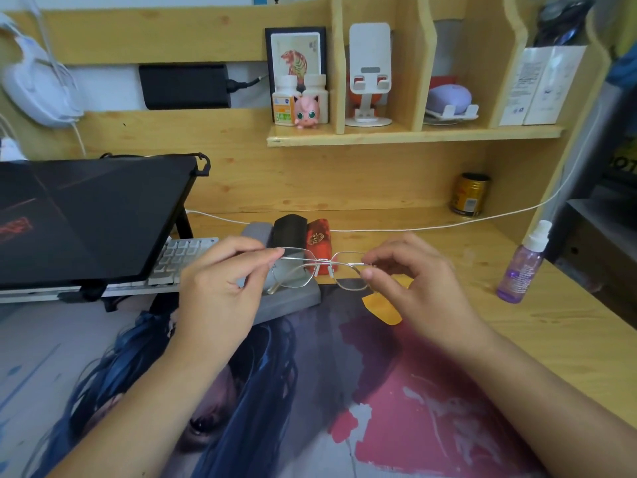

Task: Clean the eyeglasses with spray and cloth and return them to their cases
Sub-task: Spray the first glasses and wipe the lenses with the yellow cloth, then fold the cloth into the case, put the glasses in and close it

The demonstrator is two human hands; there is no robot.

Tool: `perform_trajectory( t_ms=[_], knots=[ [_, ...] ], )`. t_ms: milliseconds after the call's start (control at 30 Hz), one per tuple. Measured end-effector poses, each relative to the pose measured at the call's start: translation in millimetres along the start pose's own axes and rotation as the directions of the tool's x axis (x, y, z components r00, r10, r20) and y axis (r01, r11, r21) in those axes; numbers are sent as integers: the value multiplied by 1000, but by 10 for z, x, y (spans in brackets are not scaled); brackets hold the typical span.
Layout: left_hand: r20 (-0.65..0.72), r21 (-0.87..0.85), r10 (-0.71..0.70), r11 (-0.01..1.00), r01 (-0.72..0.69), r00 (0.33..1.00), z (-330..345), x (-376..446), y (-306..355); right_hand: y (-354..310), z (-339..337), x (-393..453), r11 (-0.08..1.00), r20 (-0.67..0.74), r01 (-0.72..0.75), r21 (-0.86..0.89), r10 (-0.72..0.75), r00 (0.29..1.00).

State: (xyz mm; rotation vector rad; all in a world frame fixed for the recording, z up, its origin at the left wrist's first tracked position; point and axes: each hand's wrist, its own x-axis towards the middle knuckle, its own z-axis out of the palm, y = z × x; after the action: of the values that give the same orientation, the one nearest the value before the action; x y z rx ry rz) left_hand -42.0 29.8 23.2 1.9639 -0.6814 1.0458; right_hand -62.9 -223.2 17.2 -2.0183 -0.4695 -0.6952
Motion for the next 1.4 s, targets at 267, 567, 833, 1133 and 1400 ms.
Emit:
perform_trajectory(
  t_ms=[267,567,833,1133,1400],
  knots=[
    [179,-52,-214,973,226,960,22,11,58,134,-13,-13,982,199,-107,-159,138,970],
    [186,-25,-183,981,191,965,12,9,183,52,-4,-29,970,342,-22,-242,106,934],
    [158,-43,-66,996,74,985,28,-30,263,-72,6,-32,990,330,-7,-142,54,943],
    [27,122,-325,940,319,945,-152,-34,-102,-26,-44,16,990,25,48,-131,-45,999],
    [377,193,-692,709,678,615,-251,-255,-420,27,-157,81,989,-174,39,-144,-64,983]
  ],
)
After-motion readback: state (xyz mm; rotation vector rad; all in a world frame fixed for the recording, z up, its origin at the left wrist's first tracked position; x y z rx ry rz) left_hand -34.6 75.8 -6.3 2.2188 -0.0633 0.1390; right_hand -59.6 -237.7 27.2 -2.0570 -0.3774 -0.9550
